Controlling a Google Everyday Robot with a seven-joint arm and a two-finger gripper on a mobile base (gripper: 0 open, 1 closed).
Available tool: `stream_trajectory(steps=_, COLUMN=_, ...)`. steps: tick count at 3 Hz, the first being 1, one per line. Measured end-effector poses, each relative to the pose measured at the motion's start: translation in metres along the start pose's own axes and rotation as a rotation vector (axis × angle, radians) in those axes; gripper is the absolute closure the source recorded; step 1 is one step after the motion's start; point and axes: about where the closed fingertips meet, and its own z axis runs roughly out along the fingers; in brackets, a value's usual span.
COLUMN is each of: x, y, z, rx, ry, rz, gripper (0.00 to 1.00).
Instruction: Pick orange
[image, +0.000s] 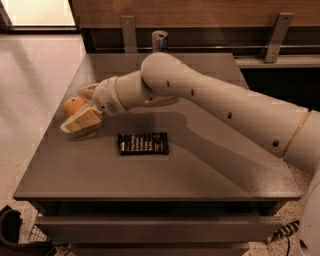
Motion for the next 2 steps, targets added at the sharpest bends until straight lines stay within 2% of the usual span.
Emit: stream_trajectory(steps=2, x=-0.0051, y=0.0084, z=0.0112, rx=-0.026, ry=-0.013, rz=-0.012, gripper=0.73)
